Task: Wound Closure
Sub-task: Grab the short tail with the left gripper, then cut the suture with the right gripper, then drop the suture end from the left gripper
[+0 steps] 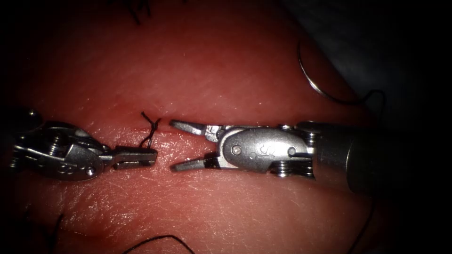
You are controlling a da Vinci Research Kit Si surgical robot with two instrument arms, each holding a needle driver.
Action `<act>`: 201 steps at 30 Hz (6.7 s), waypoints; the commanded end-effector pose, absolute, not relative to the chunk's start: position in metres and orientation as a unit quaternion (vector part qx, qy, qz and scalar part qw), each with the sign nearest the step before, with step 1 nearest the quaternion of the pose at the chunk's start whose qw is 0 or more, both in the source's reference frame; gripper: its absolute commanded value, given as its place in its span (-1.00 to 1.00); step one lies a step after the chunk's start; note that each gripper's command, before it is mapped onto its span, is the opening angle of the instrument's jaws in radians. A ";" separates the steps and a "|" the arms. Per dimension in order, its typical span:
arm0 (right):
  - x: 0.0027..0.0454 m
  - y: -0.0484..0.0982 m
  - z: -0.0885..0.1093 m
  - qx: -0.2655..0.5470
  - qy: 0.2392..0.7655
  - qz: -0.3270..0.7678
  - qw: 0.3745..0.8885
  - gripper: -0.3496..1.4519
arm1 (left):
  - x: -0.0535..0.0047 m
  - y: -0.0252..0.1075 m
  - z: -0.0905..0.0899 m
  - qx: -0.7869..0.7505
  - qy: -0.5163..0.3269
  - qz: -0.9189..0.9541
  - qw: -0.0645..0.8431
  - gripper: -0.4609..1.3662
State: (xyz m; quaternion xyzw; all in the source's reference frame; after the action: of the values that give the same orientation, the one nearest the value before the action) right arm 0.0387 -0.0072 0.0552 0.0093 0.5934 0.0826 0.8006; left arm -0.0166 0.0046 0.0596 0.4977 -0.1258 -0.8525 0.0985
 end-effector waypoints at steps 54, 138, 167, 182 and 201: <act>0.0471 -0.007 0.055 -0.036 0.668 0.001 0.743 0.68 | -0.0169 0.005 0.059 0.525 -0.105 -0.842 0.071 -0.88; 0.0361 -0.004 0.051 -0.079 0.634 0.055 0.768 0.49 | -0.0214 0.003 0.056 0.546 -0.107 -0.828 0.069 -0.88; 0.0330 -0.002 0.051 -0.129 0.591 0.087 0.791 0.46 | -0.0349 -0.004 0.061 0.587 0.053 -0.804 -0.073 -0.88; 0.0341 -0.003 0.052 -0.131 0.589 0.093 0.792 0.49 | -0.0304 -0.005 0.066 0.511 0.140 -0.831 -0.169 0.60; 0.0337 -0.003 0.051 -0.129 0.590 0.092 0.792 0.48 | -0.0258 -0.004 0.067 0.497 0.152 -0.836 -0.174 0.69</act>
State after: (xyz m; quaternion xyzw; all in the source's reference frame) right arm 0.0336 -0.0028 0.0511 -0.1296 0.5901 0.0918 0.7915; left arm -0.0256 -0.0042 0.0666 0.4965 0.1506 -0.8367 -0.1753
